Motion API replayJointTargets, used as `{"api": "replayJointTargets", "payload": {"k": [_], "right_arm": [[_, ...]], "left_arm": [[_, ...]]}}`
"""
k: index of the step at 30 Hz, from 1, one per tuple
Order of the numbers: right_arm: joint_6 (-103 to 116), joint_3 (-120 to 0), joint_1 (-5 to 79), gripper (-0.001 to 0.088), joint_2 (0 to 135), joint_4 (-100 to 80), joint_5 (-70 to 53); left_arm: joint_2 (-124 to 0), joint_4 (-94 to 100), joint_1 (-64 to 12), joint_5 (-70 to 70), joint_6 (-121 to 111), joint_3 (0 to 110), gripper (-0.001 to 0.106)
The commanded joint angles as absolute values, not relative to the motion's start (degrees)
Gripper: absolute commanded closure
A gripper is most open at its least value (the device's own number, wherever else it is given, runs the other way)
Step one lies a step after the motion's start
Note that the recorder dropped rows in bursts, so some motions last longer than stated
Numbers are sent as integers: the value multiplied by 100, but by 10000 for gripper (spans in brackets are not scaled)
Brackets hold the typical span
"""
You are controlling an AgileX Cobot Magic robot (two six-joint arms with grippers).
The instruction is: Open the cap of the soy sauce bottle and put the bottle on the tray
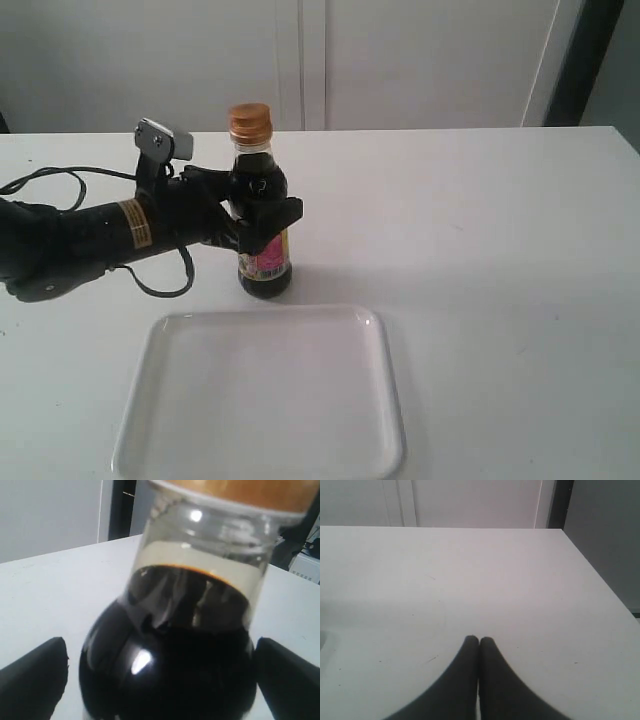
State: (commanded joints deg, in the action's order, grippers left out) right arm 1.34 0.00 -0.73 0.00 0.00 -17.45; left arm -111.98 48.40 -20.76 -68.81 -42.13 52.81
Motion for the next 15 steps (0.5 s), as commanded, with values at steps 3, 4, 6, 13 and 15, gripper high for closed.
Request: {"api": "replayJointTargets", "payload": {"k": [3, 4, 6, 13, 15], "right_arm": [[134, 0, -73, 868, 0, 0, -1745], [134, 0, -73, 868, 0, 0, -1745], [134, 0, -73, 868, 0, 0, -1745], [134, 0, -73, 868, 0, 0, -1745], [134, 0, -73, 868, 0, 0, -1745]], "left_arm": [[-11278, 4793, -2076, -6911, -4114, 5281, 3], [-11308, 4782, -2076, -6911, -4088, 5281, 3], [-11347, 4780, -2076, -6911, -4014, 5281, 4], [-11370, 4780, -2076, -6849, -3851, 5281, 280], [-11370, 4780, -2076, -6785, -3851, 5281, 454]]}}
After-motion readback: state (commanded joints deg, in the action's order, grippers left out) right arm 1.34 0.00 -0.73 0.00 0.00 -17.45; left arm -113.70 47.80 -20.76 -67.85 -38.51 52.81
